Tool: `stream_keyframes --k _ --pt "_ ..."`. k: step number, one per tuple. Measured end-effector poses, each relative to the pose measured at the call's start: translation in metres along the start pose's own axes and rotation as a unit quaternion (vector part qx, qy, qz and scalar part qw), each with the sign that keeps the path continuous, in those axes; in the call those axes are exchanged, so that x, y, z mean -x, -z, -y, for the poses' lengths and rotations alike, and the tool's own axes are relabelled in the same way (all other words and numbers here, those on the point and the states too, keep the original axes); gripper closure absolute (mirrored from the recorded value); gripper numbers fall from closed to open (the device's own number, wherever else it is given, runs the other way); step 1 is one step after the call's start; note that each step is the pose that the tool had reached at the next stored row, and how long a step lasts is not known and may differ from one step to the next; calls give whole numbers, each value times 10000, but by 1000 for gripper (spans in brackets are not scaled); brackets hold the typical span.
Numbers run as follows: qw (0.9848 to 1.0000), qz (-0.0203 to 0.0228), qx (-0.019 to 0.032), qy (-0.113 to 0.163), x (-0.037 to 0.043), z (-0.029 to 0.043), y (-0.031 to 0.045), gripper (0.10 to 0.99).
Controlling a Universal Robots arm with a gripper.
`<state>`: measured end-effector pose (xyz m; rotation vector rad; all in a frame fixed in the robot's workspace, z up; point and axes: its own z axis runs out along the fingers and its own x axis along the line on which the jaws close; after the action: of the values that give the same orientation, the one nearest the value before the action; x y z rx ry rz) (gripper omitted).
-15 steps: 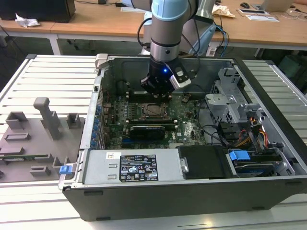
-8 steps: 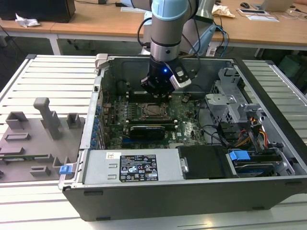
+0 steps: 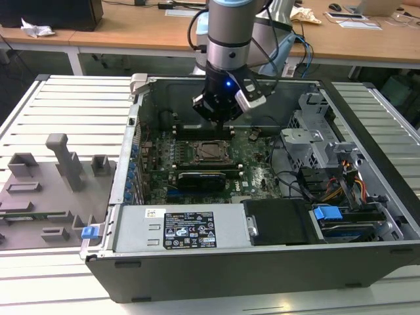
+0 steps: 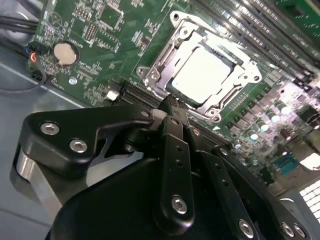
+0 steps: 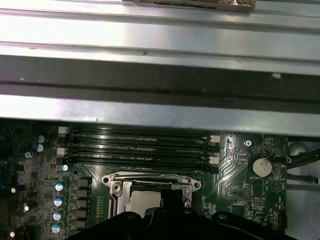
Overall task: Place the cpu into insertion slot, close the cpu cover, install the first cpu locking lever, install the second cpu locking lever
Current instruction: 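Install the second cpu locking lever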
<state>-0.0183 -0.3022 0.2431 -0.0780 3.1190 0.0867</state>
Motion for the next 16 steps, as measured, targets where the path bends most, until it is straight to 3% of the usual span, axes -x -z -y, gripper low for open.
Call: stream_keyframes --k 16 --pt "10000 -17 1 -1 -20 370 10 980"
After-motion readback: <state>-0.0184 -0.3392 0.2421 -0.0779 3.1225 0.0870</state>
